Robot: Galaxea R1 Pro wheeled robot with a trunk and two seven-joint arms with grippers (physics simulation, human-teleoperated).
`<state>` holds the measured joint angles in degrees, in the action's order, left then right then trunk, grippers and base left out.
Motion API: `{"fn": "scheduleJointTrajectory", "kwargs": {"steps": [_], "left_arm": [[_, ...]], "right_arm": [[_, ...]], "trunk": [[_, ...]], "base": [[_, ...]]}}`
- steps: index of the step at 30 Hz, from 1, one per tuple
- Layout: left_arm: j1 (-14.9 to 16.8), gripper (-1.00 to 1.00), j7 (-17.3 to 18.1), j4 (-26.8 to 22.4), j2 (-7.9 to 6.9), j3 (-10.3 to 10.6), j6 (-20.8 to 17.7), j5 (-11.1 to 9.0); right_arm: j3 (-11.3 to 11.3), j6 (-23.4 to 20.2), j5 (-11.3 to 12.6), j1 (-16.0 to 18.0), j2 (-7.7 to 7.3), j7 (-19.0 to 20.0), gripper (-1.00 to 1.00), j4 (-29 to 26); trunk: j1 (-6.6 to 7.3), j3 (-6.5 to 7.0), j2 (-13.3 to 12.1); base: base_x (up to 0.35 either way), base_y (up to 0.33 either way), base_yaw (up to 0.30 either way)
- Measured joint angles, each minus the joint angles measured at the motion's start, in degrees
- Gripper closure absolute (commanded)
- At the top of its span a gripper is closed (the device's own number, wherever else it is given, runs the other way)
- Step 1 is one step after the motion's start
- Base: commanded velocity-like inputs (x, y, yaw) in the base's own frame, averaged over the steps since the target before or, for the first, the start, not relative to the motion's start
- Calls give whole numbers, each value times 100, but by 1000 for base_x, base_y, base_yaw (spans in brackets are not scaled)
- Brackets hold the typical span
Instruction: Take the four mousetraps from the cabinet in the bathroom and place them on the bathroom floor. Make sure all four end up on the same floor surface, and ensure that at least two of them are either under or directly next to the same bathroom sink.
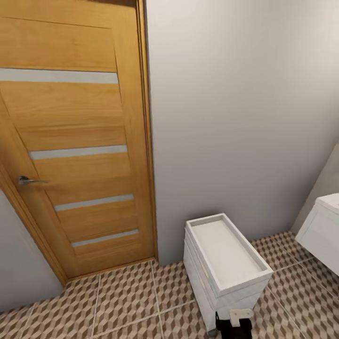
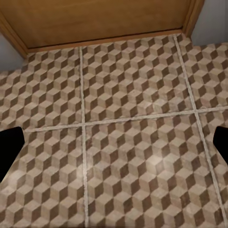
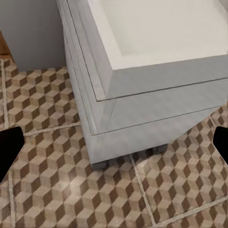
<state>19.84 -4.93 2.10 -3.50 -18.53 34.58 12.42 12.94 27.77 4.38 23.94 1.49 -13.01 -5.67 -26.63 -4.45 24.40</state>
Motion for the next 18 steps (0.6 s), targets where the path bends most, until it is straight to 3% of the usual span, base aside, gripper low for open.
{"fn": "scheduleJointTrajectory", "kwargs": {"steps": [18], "left_arm": [[0, -100, 0, 1, 0, 0, 0, 1]], "right_arm": [[0, -8, -6, 0, 0, 0, -100, 0]], "trunk": [[0, 0, 0]], "base": [[0, 0, 260]]}}
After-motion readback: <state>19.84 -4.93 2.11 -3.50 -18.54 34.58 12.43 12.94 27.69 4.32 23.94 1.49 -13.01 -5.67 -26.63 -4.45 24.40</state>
